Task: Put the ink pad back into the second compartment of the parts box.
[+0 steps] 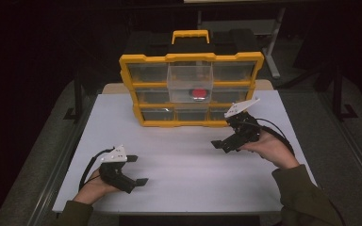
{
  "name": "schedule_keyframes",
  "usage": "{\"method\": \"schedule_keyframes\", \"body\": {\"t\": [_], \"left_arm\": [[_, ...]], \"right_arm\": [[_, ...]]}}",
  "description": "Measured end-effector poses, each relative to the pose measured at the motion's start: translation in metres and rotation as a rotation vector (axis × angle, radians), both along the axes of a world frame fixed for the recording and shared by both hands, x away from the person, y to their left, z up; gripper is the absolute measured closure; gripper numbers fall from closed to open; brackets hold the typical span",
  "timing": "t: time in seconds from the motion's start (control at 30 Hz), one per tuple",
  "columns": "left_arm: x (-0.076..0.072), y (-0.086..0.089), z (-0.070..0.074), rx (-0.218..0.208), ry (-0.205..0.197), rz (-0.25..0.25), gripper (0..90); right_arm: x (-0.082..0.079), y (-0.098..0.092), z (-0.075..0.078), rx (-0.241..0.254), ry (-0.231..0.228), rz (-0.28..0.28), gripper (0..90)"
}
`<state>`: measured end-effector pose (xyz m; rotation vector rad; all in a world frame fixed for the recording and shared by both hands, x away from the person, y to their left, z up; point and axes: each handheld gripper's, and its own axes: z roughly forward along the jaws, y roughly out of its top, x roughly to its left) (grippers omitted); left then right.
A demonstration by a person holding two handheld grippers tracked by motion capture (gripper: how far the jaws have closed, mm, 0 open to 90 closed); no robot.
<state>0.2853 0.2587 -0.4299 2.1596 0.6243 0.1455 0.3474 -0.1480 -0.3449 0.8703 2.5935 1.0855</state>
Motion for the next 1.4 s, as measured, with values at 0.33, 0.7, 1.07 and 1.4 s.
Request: {"method": "schedule_keyframes", "body": {"t": [0.33,0.7,1.07,1.4], "left_arm": [[0.0,-0.001,0.0,0.005,-0.002,-0.006,1.7],[-0.001,0.001,0.0,-0.001,-0.002,-0.001,1.7],[-0.001,0.001,0.0,0.003,-0.005,-0.003,1.7],[-0.001,0.001,0.0,0.002,-0.005,-0.003,1.7]], "right_arm": [[-0.013,-0.001,-0.04,-0.008,0.02,-0.019,0.0],[-0.026,-0.011,-0.074,0.021,0.03,-0.07,0.0],[-0.044,-0.03,-0.08,0.074,-0.007,-0.117,0.0],[-0.06,-0.043,-0.087,0.098,-0.019,-0.131,0.0]]}}
